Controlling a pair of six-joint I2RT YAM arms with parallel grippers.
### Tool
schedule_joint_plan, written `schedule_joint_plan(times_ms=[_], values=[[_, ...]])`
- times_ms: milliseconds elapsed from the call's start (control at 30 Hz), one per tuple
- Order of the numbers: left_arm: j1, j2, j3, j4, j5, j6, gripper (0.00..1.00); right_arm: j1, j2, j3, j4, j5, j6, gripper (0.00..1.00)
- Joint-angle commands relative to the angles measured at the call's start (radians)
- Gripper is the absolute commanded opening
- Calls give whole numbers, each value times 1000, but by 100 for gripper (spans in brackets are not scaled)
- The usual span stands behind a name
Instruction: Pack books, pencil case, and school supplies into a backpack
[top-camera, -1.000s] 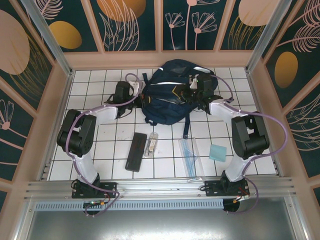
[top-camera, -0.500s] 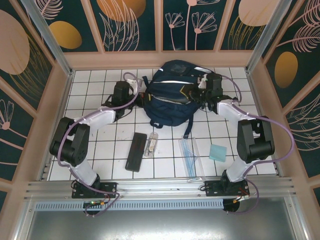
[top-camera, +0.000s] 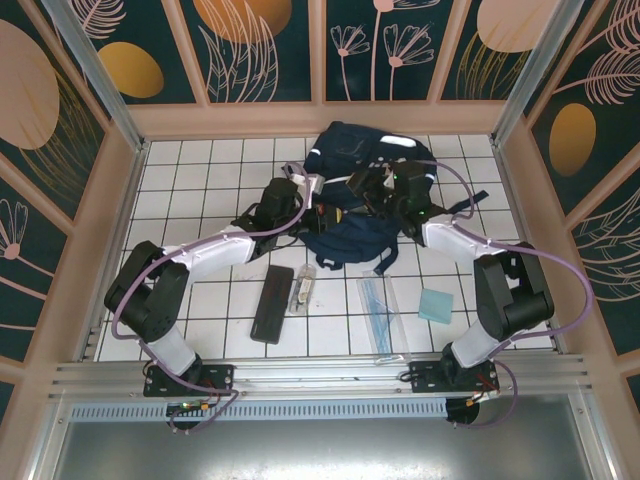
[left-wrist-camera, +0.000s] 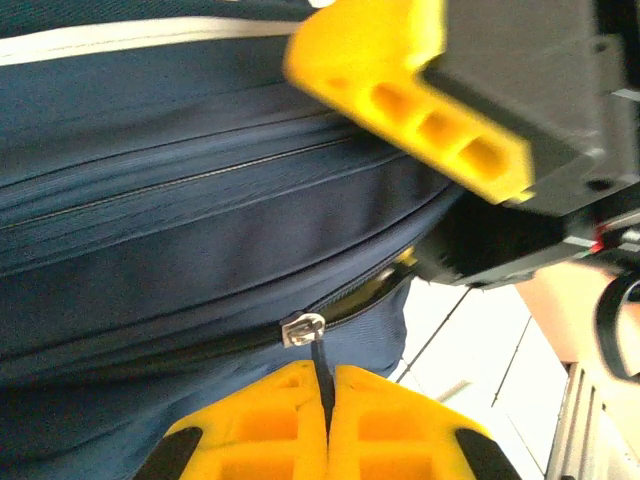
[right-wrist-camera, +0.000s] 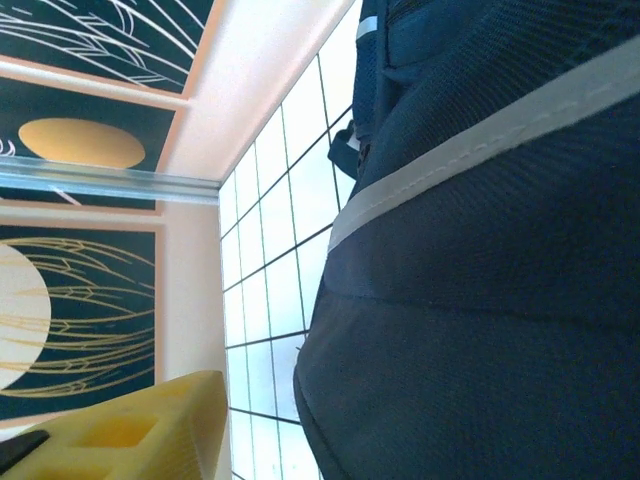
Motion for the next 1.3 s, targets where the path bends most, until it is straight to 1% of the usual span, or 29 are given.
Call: schedule_joint_plan(times_ms=[0, 33, 67, 167, 233, 333, 467, 533, 700, 767, 900, 967, 1067, 1133, 1167, 1200, 1267], values=[[-39, -12, 62, 123, 86, -21, 0, 34, 25, 3, 100, 66, 33, 31], [-39, -15, 51, 123, 74, -22, 0, 38, 28, 2, 109, 81, 38, 11], [-39, -19, 42, 109, 51, -14, 0, 41, 26, -1, 118, 91, 38, 0], [-30, -43, 7, 50, -68, 18, 0, 39, -3, -1, 88, 121, 10, 0], [0, -56, -19, 19, -128, 23, 0, 35, -38, -2, 56, 132, -21, 0], [66, -60, -53, 6, -163, 16, 0, 15, -95, -1, -5, 119, -60, 0], [136, -36, -58, -21, -186, 23, 0, -30, -157, -6, -42, 78, -80, 0], [156, -25, -58, -26, -197, 32, 0, -41, -172, 6, -72, 68, -95, 0], [192, 24, -18, -34, -251, 67, 0, -61, -170, 24, -79, -35, -101, 0], [213, 65, 2, -37, -252, 68, 0, -75, -172, 33, -93, -63, -111, 0], [235, 132, 39, -16, -259, 97, 0, -98, -176, 41, -73, -158, -105, 0], [245, 181, 74, 9, -240, 110, 0, -97, -166, 58, -81, -195, -113, 0], [263, 238, 109, 123, -165, 106, 0, -97, -152, 72, -87, -260, -114, 0], [269, 276, 152, 166, -136, 136, 0, -98, -148, 77, -94, -296, -114, 0], [269, 296, 179, 161, -146, 148, 0, -99, -150, 78, -100, -304, -118, 0], [274, 319, 215, 149, -133, 165, 0, -100, -155, 81, -106, -314, -121, 0], [288, 349, 254, 158, -71, 183, 0, -109, -167, 88, -120, -330, -127, 0]])
